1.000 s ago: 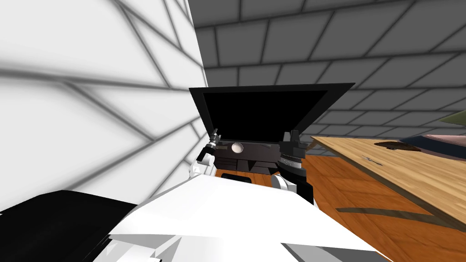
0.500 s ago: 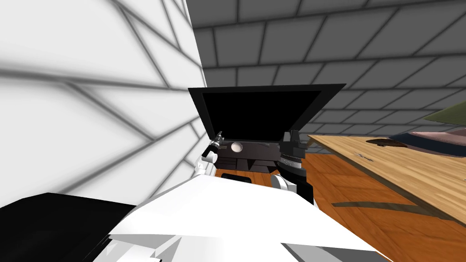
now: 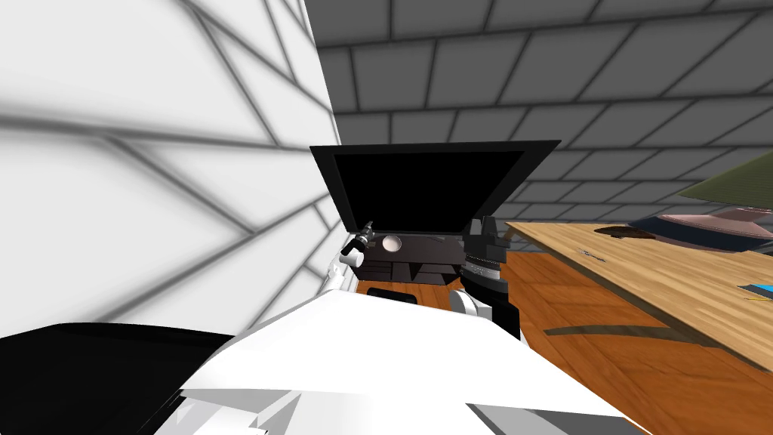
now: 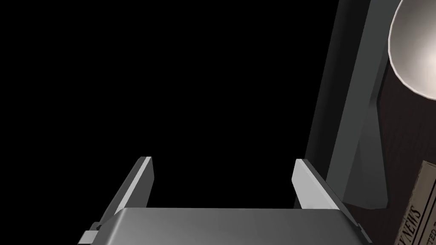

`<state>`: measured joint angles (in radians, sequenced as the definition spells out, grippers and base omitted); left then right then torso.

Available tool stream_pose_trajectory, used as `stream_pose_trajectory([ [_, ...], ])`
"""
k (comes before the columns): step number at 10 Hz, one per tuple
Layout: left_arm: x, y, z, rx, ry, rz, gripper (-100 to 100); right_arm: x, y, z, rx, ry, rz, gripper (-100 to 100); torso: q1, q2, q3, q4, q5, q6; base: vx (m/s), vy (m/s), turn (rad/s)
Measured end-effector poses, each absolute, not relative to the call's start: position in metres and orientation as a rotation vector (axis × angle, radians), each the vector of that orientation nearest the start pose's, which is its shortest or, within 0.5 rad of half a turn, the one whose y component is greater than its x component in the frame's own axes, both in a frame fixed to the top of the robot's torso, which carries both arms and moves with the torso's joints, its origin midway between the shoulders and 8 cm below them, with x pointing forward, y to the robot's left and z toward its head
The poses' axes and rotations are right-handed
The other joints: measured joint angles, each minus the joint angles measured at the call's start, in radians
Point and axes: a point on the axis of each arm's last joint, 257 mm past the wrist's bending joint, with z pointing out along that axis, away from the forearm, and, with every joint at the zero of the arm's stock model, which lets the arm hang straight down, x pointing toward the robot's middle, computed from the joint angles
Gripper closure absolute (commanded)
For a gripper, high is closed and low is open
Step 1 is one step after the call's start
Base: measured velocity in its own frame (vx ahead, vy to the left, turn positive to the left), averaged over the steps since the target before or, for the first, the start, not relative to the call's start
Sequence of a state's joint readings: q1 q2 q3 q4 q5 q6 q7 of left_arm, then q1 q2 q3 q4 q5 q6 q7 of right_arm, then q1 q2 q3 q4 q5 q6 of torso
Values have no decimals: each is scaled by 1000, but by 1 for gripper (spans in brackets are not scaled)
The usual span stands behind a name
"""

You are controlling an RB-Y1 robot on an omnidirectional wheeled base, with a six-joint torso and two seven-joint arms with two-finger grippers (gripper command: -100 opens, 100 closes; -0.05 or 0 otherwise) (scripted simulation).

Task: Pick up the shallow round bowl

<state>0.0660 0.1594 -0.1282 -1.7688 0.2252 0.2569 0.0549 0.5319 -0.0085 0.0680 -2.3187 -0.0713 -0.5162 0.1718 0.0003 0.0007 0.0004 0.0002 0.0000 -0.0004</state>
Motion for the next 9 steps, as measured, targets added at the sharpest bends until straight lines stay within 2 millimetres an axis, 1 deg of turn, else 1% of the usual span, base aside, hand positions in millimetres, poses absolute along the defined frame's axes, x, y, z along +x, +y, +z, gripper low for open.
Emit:
stream_pose_trajectory([
  [3,527,177,-267,-1391,1477,-1283,-100,333,-267,34,624,601,1250,0,0,0,0,0,0,0,-12,7,-49],
  [5,529,172,-275,-1412,1516,-1262,-100,333,-267,34,624,601,1250,0,0,0,0,0,0,0,-9,4,-36],
  [9,534,156,-307,-1463,1641,-1198,-100,333,-267,34,624,601,1250,0,0,0,0,0,0,0,-12,9,-55],
])
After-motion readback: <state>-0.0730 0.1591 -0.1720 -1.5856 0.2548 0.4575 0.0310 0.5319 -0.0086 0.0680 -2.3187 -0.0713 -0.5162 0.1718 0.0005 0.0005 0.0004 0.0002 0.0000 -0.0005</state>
